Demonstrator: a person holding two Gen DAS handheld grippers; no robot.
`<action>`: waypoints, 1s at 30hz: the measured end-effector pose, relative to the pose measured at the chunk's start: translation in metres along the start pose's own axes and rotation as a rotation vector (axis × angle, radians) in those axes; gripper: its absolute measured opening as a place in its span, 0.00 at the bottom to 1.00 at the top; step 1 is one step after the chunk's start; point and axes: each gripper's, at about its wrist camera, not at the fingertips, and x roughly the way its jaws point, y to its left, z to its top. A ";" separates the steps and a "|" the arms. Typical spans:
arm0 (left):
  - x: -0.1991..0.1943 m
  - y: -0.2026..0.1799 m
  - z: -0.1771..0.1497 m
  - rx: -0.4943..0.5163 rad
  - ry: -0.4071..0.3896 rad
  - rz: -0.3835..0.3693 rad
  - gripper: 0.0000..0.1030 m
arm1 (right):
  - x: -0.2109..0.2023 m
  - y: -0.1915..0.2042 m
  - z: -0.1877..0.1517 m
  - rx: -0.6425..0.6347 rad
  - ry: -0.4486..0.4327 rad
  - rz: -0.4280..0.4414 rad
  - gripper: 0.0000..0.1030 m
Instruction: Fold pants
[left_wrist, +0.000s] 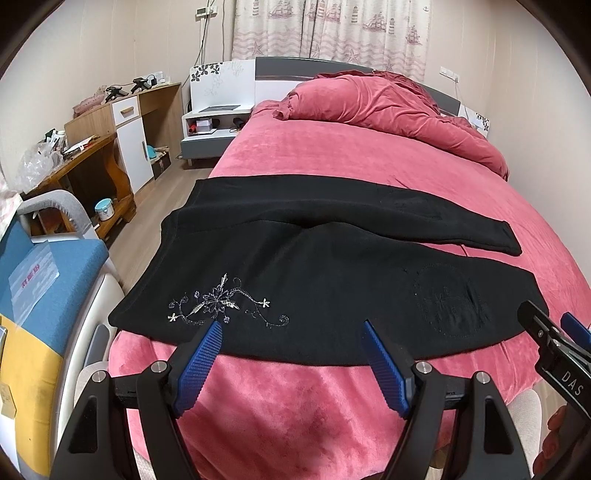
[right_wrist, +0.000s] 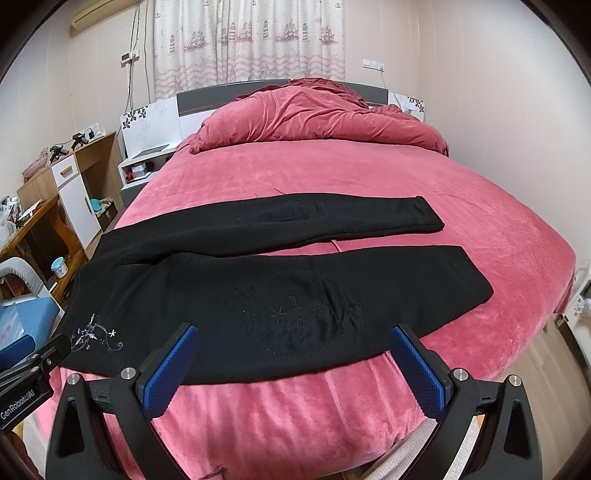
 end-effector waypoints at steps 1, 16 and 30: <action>0.000 0.000 0.000 0.000 0.001 0.000 0.77 | 0.000 0.000 0.000 0.001 -0.001 0.001 1.00; 0.006 0.003 0.000 -0.005 0.019 0.005 0.77 | 0.003 0.000 -0.001 -0.002 0.018 0.001 1.00; 0.046 0.030 -0.012 -0.122 0.165 -0.081 0.77 | 0.031 -0.021 -0.010 0.031 0.080 -0.011 1.00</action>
